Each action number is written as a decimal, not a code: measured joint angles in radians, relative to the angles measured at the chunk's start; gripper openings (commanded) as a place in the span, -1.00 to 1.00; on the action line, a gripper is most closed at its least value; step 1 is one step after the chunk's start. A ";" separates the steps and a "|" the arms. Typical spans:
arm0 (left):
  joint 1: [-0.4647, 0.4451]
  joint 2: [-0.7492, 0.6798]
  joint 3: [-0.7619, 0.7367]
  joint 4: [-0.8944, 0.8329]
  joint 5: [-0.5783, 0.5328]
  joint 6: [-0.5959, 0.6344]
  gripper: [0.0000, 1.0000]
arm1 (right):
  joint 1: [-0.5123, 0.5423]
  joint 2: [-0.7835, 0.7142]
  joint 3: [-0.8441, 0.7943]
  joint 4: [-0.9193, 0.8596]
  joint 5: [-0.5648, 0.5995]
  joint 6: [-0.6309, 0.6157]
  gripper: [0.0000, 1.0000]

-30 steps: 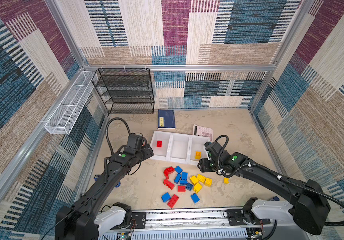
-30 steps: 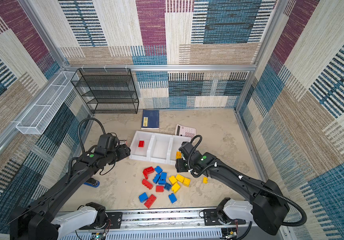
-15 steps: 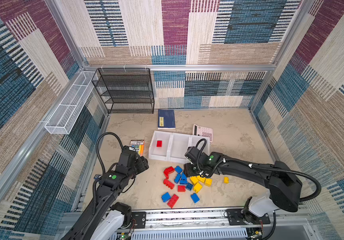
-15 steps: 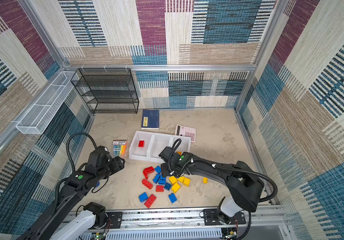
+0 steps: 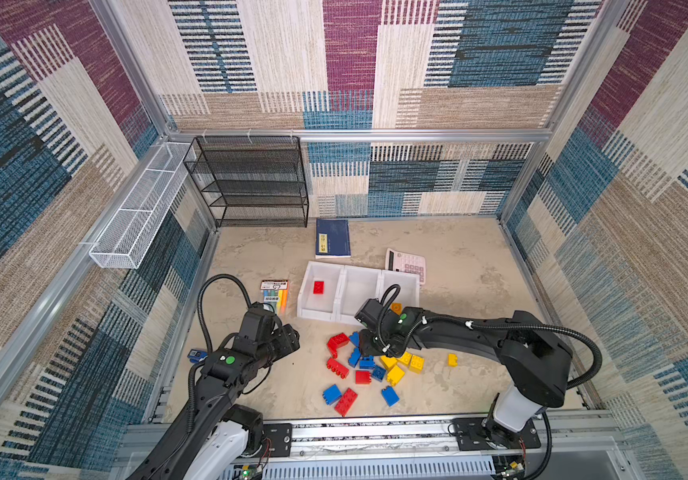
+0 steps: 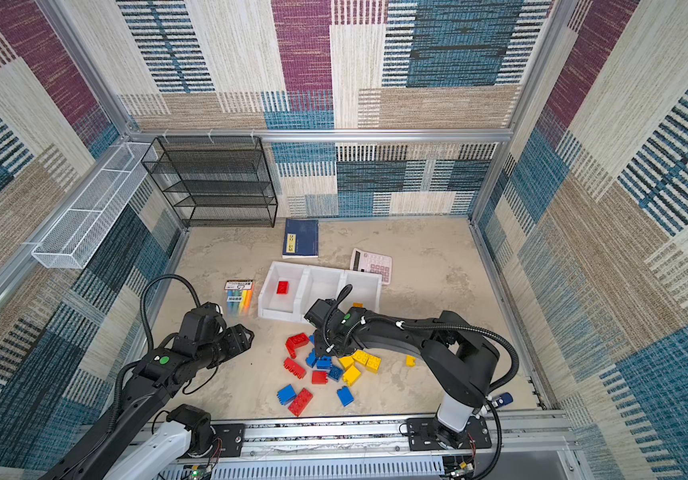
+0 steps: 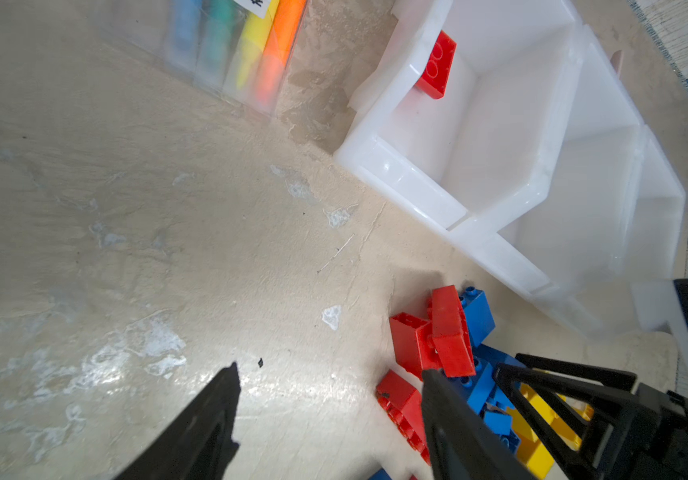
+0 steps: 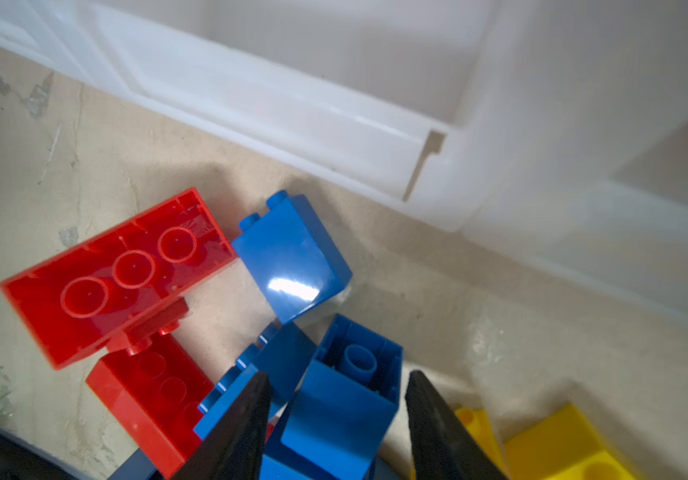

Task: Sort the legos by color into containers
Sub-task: 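Withdraw the left gripper while the right gripper descends to grasp a blue brick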

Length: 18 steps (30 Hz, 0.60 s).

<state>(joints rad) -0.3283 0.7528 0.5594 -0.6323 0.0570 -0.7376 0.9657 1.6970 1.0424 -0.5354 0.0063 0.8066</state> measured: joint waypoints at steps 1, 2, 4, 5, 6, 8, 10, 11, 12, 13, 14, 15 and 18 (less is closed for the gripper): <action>0.000 0.000 -0.004 0.000 0.002 0.000 0.45 | 0.002 0.001 -0.001 0.005 -0.002 0.004 -0.09; 0.000 0.000 -0.009 0.000 0.003 -0.001 0.44 | 0.002 0.000 -0.005 0.012 -0.004 0.008 -0.14; 0.000 0.000 -0.019 0.002 0.010 -0.002 0.44 | 0.002 -0.003 -0.011 0.023 -0.002 0.019 -0.25; 0.000 0.000 -0.024 0.002 0.014 -0.004 0.44 | 0.001 -0.005 -0.014 0.026 0.002 0.024 -0.29; 0.000 0.000 -0.027 0.003 0.026 -0.005 0.44 | 0.001 -0.005 -0.019 0.028 0.004 0.027 -0.31; 0.000 0.000 -0.033 0.008 0.028 -0.008 0.44 | 0.001 -0.007 -0.021 0.029 0.005 0.030 -0.31; 0.000 0.000 -0.035 0.008 0.029 -0.008 0.44 | 0.001 -0.009 -0.022 0.029 0.005 0.032 -0.31; 0.000 0.000 -0.035 0.010 0.029 -0.008 0.44 | 0.001 -0.011 -0.022 0.025 0.007 0.034 -0.31; 0.000 0.000 -0.036 0.013 0.029 -0.008 0.44 | 0.001 -0.013 -0.022 0.021 0.012 0.034 -0.31; 0.000 0.001 -0.036 0.014 0.031 -0.009 0.44 | 0.001 -0.015 -0.022 0.013 0.013 0.037 -0.30; 0.000 0.000 -0.036 0.014 0.032 -0.010 0.44 | 0.001 -0.017 -0.023 0.007 0.014 0.038 -0.28; 0.000 0.000 -0.036 0.015 0.032 -0.011 0.44 | 0.001 -0.018 -0.023 0.004 0.016 0.038 -0.27; 0.000 -0.001 -0.038 0.015 0.032 -0.011 0.44 | 0.001 -0.018 -0.026 0.002 0.020 0.038 -0.24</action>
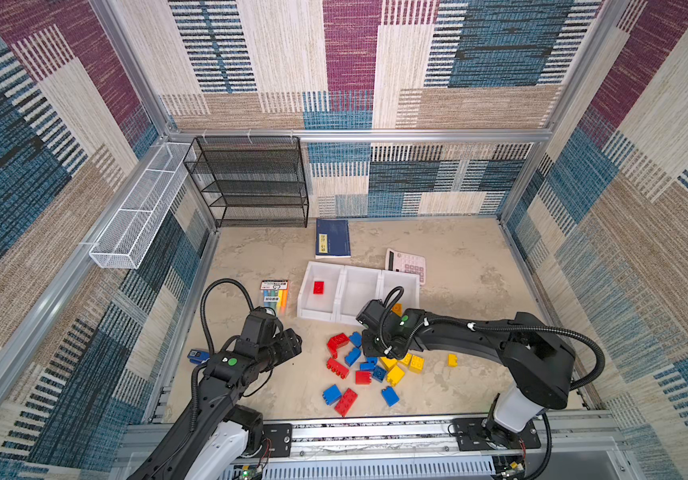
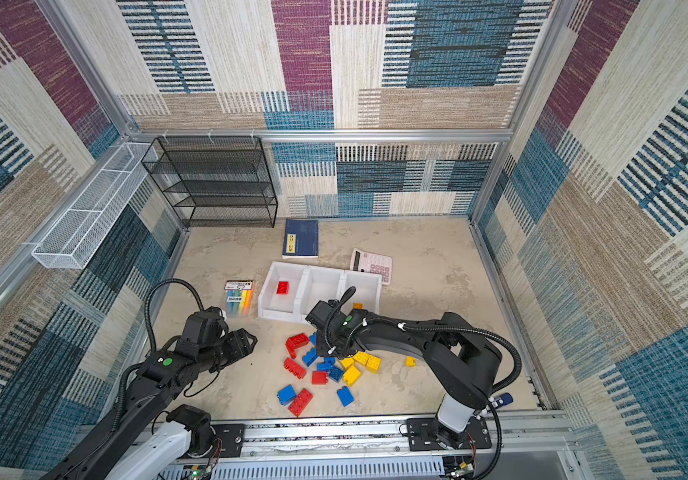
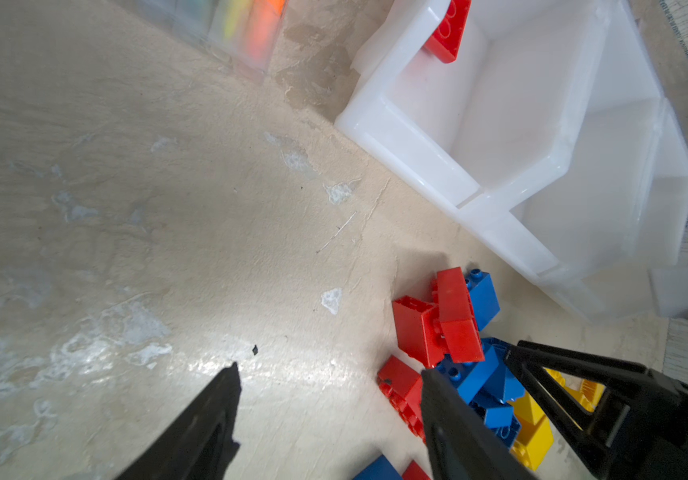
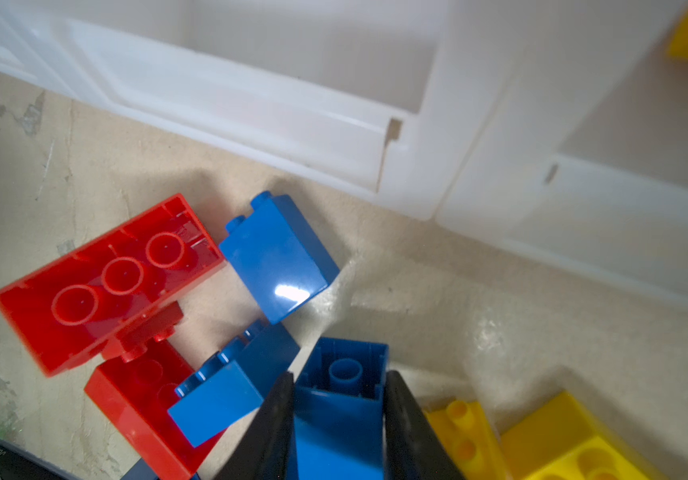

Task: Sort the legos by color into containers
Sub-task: 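Withdraw the left gripper while the right gripper descends to grasp a blue brick, then carry the blue brick into the middle compartment while the left gripper reaches out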

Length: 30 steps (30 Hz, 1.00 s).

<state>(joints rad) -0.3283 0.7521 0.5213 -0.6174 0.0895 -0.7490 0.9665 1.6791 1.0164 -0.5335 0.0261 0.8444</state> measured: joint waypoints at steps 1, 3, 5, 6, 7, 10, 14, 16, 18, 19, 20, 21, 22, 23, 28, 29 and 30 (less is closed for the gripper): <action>0.000 0.000 0.000 0.000 0.000 0.000 0.44 | 0.000 0.001 -0.004 0.005 0.000 0.000 -0.24; 0.000 0.000 0.000 0.000 0.000 0.000 0.44 | 0.000 0.004 -0.008 0.014 0.000 0.000 -0.24; 0.000 0.000 0.000 0.000 0.000 0.000 0.44 | 0.000 0.009 -0.008 0.018 0.000 -0.001 -0.29; 0.000 0.000 0.000 0.000 0.000 -0.001 0.44 | 0.000 0.011 -0.005 0.016 0.000 -0.001 -0.31; 0.000 0.000 0.000 0.000 0.000 -0.001 0.44 | 0.000 0.013 0.002 0.011 0.000 -0.001 -0.32; 0.000 -0.001 0.000 0.000 0.000 -0.003 0.44 | 0.000 0.024 0.042 -0.032 0.003 -0.017 -0.33; 0.000 -0.001 0.001 0.000 0.007 -0.004 0.44 | -0.012 0.039 0.193 -0.109 0.031 -0.085 -0.33; 0.000 -0.001 0.006 -0.001 0.019 -0.004 0.44 | -0.036 0.051 0.290 -0.131 0.043 -0.132 -0.33; 0.000 -0.002 0.008 -0.001 0.021 -0.004 0.44 | -0.073 0.069 0.376 -0.148 0.065 -0.183 -0.33; 0.000 -0.002 0.008 -0.002 0.021 -0.005 0.44 | -0.093 0.083 0.415 -0.158 0.073 -0.208 -0.33; 0.000 -0.002 0.008 -0.004 0.022 -0.008 0.44 | -0.111 0.098 0.451 -0.166 0.080 -0.233 -0.33; 0.000 -0.002 0.008 -0.006 0.023 -0.008 0.44 | -0.131 0.116 0.486 -0.172 0.090 -0.259 -0.33; 0.000 -0.002 0.007 -0.008 0.026 -0.010 0.44 | -0.148 0.136 0.518 -0.179 0.095 -0.283 -0.33; 0.000 -0.002 0.006 -0.008 0.030 -0.011 0.43 | -0.163 0.155 0.543 -0.182 0.101 -0.304 -0.33; -0.001 -0.012 -0.006 -0.013 0.047 -0.019 0.43 | -0.193 0.235 0.623 -0.206 0.111 -0.377 0.10; -0.001 -0.014 -0.008 -0.014 0.048 -0.019 0.43 | -0.195 0.241 0.627 -0.211 0.111 -0.383 0.23; -0.001 -0.018 -0.010 -0.017 0.048 -0.020 0.43 | -0.195 0.245 0.628 -0.216 0.111 -0.393 0.33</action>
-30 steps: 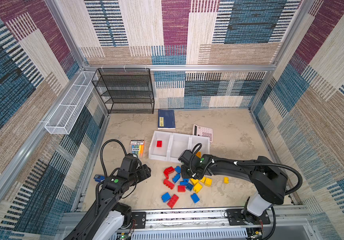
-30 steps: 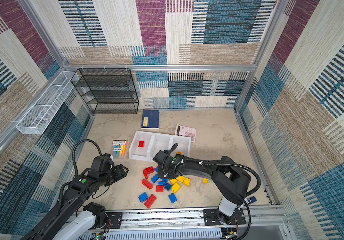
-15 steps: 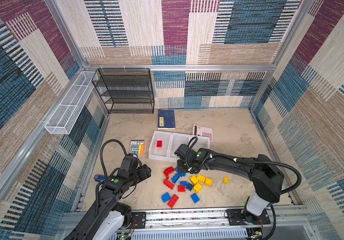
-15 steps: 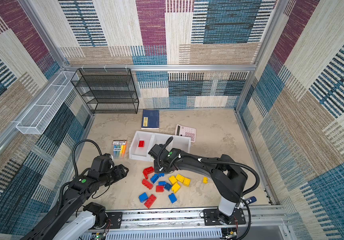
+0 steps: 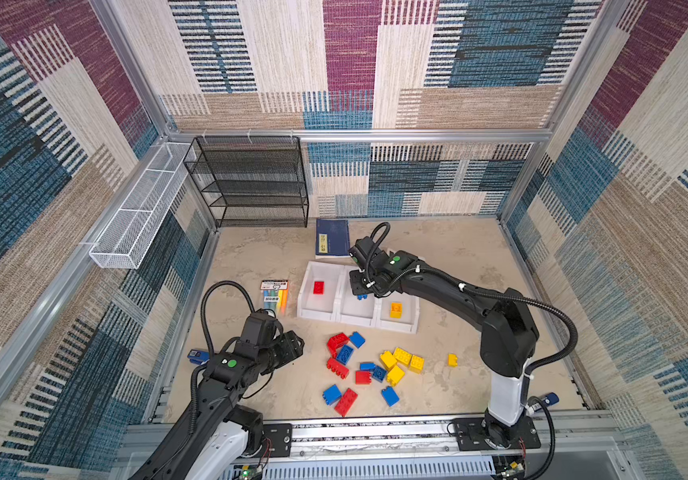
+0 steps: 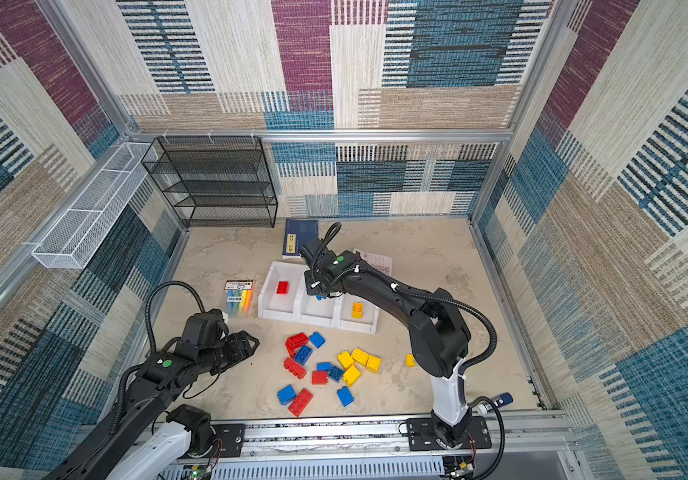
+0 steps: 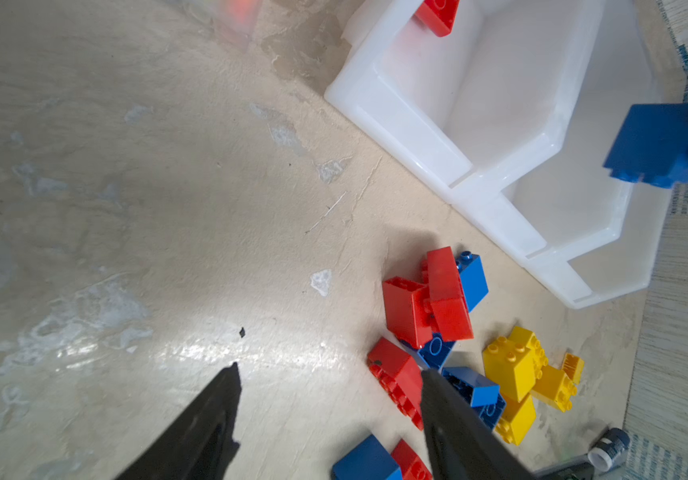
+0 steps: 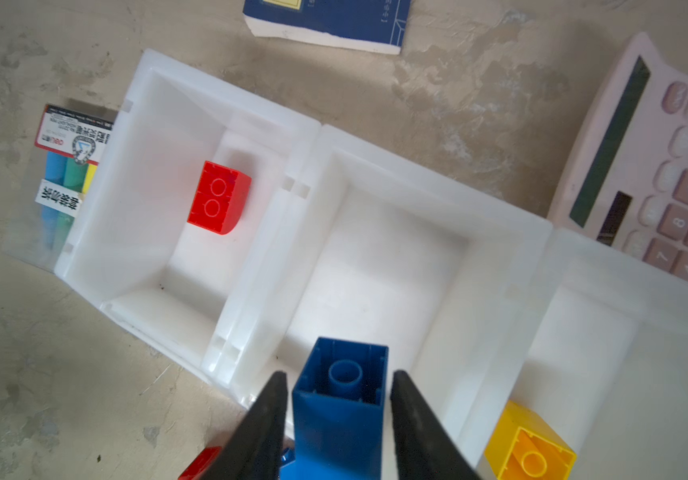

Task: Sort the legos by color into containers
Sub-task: 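Carry the blue brick into the middle compartment while the left gripper reaches out, then lower the left gripper onto a red 2x4 brick in the pile and close it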

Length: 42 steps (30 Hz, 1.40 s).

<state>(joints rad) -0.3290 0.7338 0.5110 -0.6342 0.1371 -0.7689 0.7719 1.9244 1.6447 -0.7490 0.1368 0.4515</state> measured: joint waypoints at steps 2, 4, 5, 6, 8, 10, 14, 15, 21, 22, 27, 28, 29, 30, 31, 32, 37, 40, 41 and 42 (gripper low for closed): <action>0.000 -0.006 -0.005 -0.001 0.001 -0.006 0.43 | -0.001 0.000 0.001 -0.010 0.000 -0.011 0.38; 0.000 -0.012 -0.009 -0.002 0.003 -0.013 0.43 | -0.001 -0.004 0.003 -0.011 0.000 -0.011 0.39; 0.000 -0.013 -0.011 -0.002 0.004 -0.014 0.44 | -0.001 -0.009 0.003 -0.014 0.000 -0.011 0.39; 0.000 -0.013 -0.012 -0.004 0.005 -0.016 0.44 | -0.001 -0.017 0.002 -0.016 0.000 -0.011 0.39; -0.001 -0.013 -0.013 -0.006 0.007 -0.018 0.44 | -0.001 -0.039 -0.004 -0.015 0.000 -0.011 0.40; -0.003 -0.012 -0.013 -0.006 0.009 -0.018 0.44 | -0.001 -0.063 -0.016 -0.014 0.001 -0.011 0.40; -0.008 -0.006 -0.013 -0.006 0.016 -0.018 0.44 | -0.001 -0.111 -0.067 -0.005 -0.003 -0.010 0.40; -0.010 -0.003 -0.013 -0.005 0.023 -0.018 0.44 | -0.001 -0.125 -0.085 -0.003 -0.008 -0.009 0.40; -0.064 0.054 0.005 -0.005 0.024 -0.017 0.45 | -0.001 -0.213 -0.187 0.021 -0.033 0.018 0.40; -0.078 0.068 0.016 -0.004 0.023 -0.017 0.45 | -0.001 -0.225 -0.202 0.026 -0.033 0.021 0.40; -0.161 0.190 0.075 0.031 -0.003 -0.013 0.42 | -0.001 -0.297 -0.298 0.048 -0.041 0.053 0.40; -0.175 0.215 0.084 0.040 -0.004 -0.013 0.41 | -0.001 -0.309 -0.315 0.050 -0.041 0.061 0.40; -0.195 0.246 0.099 0.052 -0.009 -0.013 0.39 | -0.001 -0.325 -0.336 0.053 -0.040 0.068 0.41; -0.213 0.275 0.111 0.066 -0.015 -0.013 0.37 | -0.001 -0.341 -0.357 0.056 -0.041 0.076 0.41; -0.227 0.301 0.122 0.078 -0.022 -0.013 0.35 | -0.001 -0.355 -0.376 0.056 -0.042 0.085 0.41; -0.248 0.335 0.135 0.096 -0.030 -0.013 0.34 | -0.001 -0.370 -0.395 0.057 -0.043 0.094 0.41; -0.307 0.452 0.192 0.157 -0.036 -0.013 0.23 | -0.001 -0.416 -0.455 0.066 -0.047 0.124 0.41; -0.323 0.492 0.200 0.193 -0.038 -0.013 0.17 | -0.001 -0.431 -0.475 0.070 -0.047 0.135 0.41; -0.328 0.502 0.200 0.200 -0.038 -0.014 0.15 | -0.001 -0.435 -0.480 0.071 -0.047 0.138 0.41; -0.330 0.511 0.200 0.206 -0.038 -0.014 0.13 | -0.001 -0.438 -0.484 0.071 -0.047 0.142 0.41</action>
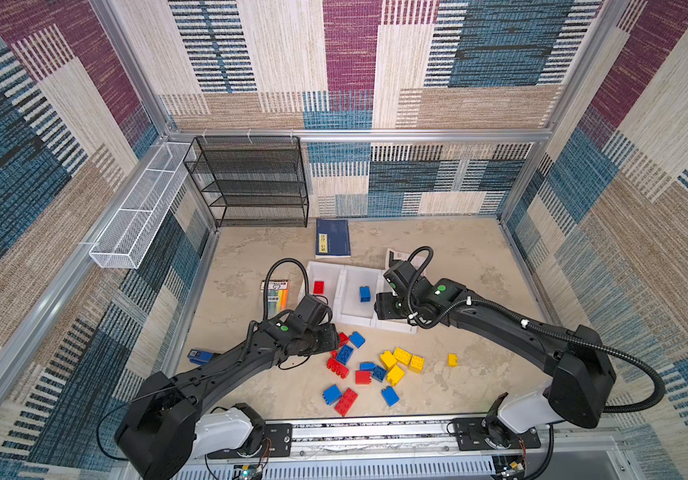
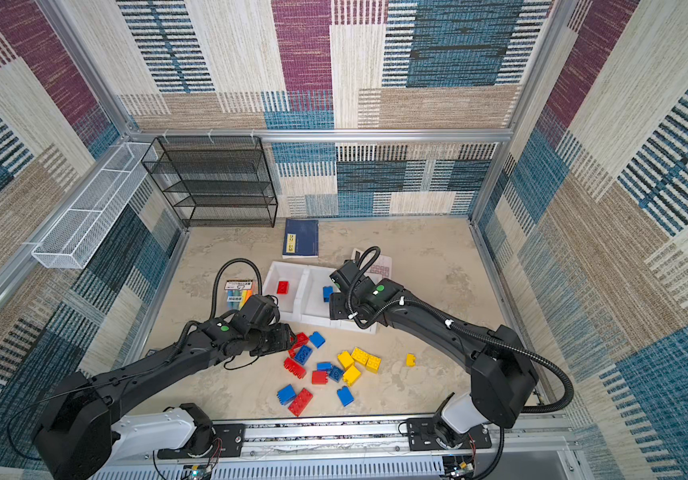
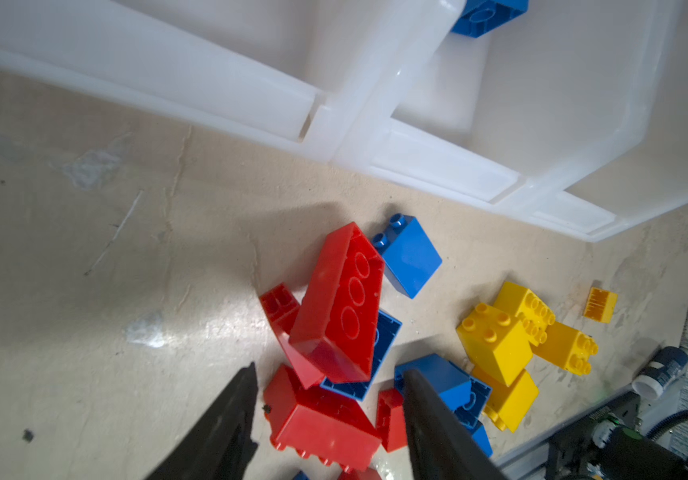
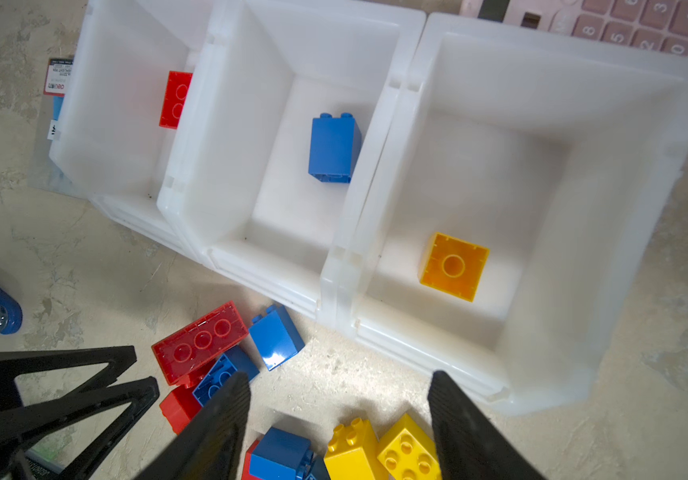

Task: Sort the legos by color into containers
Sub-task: 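Lower the left gripper onto a red 2x4 brick in the pile and close it, then carry the red brick with the left gripper into the compartment nearest it and release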

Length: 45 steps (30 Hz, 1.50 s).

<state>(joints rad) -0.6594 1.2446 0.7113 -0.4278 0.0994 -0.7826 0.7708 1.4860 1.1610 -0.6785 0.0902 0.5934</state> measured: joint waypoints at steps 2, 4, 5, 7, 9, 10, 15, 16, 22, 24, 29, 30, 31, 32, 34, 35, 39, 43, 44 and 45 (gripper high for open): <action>-0.005 0.019 0.000 0.023 0.001 0.000 0.07 | 0.000 -0.006 -0.009 0.002 0.000 0.005 0.41; -0.010 0.038 0.005 0.033 0.002 0.000 0.05 | -0.001 -0.009 -0.014 0.002 0.000 0.008 0.41; -0.011 0.046 0.009 0.039 0.003 0.000 0.04 | -0.001 -0.010 -0.017 0.003 0.000 0.009 0.42; -0.013 0.060 0.013 0.047 0.003 0.000 0.02 | -0.001 -0.013 -0.024 0.006 -0.001 0.011 0.42; -0.013 0.071 0.016 0.052 0.002 0.000 0.00 | -0.001 -0.014 -0.027 0.007 -0.001 0.016 0.42; -0.014 0.077 0.016 0.055 0.000 0.000 -0.01 | -0.001 -0.015 -0.027 0.008 -0.001 0.019 0.42; -0.015 0.104 0.016 0.068 0.000 -0.001 -0.07 | -0.001 -0.015 -0.032 0.010 -0.002 0.021 0.42; -0.015 0.109 0.016 0.072 0.000 -0.001 -0.10 | -0.001 -0.015 -0.034 0.013 -0.002 0.023 0.42; -0.015 0.129 0.026 0.081 -0.010 -0.001 -0.29 | -0.001 -0.015 -0.045 0.026 -0.005 0.027 0.42; -0.015 0.129 0.026 0.080 -0.014 0.000 -0.32 | -0.001 -0.015 -0.050 0.028 -0.005 0.031 0.42; -0.015 0.129 0.027 0.080 -0.014 0.000 -0.44 | -0.001 -0.018 -0.064 0.031 -0.011 0.034 0.42; -0.015 0.129 0.027 0.080 -0.014 0.000 -0.45 | -0.001 -0.019 -0.066 0.031 -0.011 0.034 0.42; -0.015 0.129 0.027 0.081 -0.014 0.000 -0.46 | -0.001 -0.019 -0.068 0.033 -0.012 0.034 0.42; -0.015 0.128 0.027 0.080 -0.014 0.000 -0.47 | -0.001 -0.019 -0.070 0.033 -0.012 0.034 0.42; -0.015 0.124 0.027 0.080 -0.014 0.000 -0.54 | -0.001 -0.020 -0.071 0.034 -0.012 0.034 0.42; -0.015 0.121 0.027 0.080 -0.014 -0.001 -0.56 | -0.001 -0.022 -0.071 0.034 -0.012 0.034 0.42; -0.015 0.098 0.027 0.080 -0.014 -0.001 -0.61 | -0.001 -0.027 -0.072 0.035 -0.011 0.034 0.42; -0.015 0.087 0.027 0.080 -0.014 0.000 -0.63 | -0.001 -0.028 -0.079 0.038 -0.012 0.037 0.42; -0.015 0.087 0.027 0.079 -0.014 0.000 -0.63 | -0.001 -0.028 -0.080 0.038 -0.012 0.038 0.42; -0.015 0.085 0.028 0.079 -0.014 0.000 -0.64 | -0.001 -0.028 -0.080 0.038 -0.012 0.038 0.42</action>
<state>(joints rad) -0.6743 1.3296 0.7391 -0.3485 0.0856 -0.7830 0.7700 1.4578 1.0809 -0.6403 0.0784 0.6312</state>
